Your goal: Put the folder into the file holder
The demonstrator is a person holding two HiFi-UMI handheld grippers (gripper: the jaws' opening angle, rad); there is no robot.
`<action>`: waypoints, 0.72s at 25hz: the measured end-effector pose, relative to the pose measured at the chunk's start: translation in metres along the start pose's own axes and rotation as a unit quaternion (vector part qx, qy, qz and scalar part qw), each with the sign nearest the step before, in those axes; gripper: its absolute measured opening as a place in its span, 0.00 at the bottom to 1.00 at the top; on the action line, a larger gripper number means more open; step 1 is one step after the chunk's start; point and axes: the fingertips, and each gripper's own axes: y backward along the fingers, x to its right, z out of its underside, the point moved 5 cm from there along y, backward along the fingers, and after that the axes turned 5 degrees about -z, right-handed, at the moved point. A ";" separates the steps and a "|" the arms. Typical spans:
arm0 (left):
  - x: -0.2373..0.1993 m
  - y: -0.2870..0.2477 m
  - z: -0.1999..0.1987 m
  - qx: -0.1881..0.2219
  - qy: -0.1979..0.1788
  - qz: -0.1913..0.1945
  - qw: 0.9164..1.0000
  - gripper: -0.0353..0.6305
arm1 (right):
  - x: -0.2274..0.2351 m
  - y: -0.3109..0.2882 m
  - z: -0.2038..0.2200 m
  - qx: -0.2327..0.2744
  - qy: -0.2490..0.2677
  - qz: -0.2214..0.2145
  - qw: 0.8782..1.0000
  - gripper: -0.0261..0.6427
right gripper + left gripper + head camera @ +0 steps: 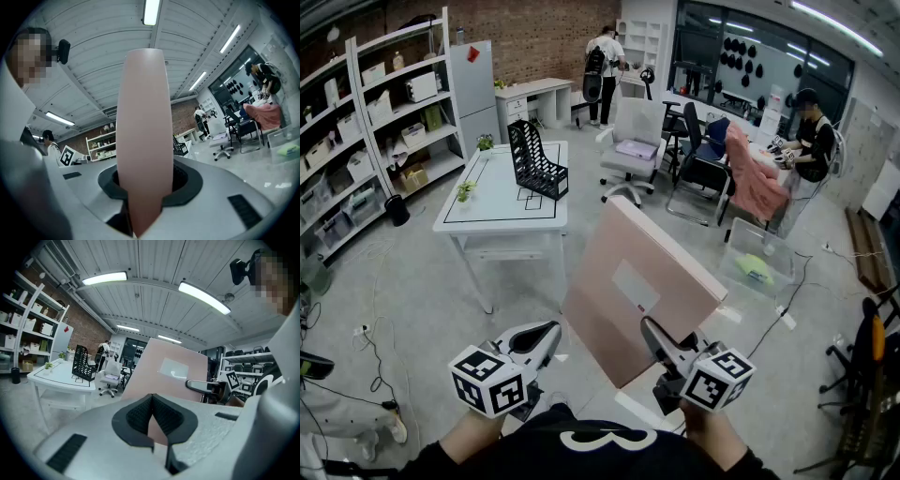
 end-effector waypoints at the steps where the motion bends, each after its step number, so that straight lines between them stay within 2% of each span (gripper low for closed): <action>1: -0.001 -0.005 0.002 0.000 0.000 0.001 1.000 0.06 | 0.004 0.000 0.000 0.002 0.001 0.001 1.000 0.25; 9: -0.020 -0.040 0.002 -0.003 -0.003 0.018 1.000 0.06 | 0.037 -0.014 0.002 0.021 -0.011 0.029 0.999 0.25; 18: -0.088 -0.096 -0.014 -0.010 0.013 0.030 0.999 0.06 | 0.085 -0.077 -0.002 0.011 -0.014 0.055 0.998 0.24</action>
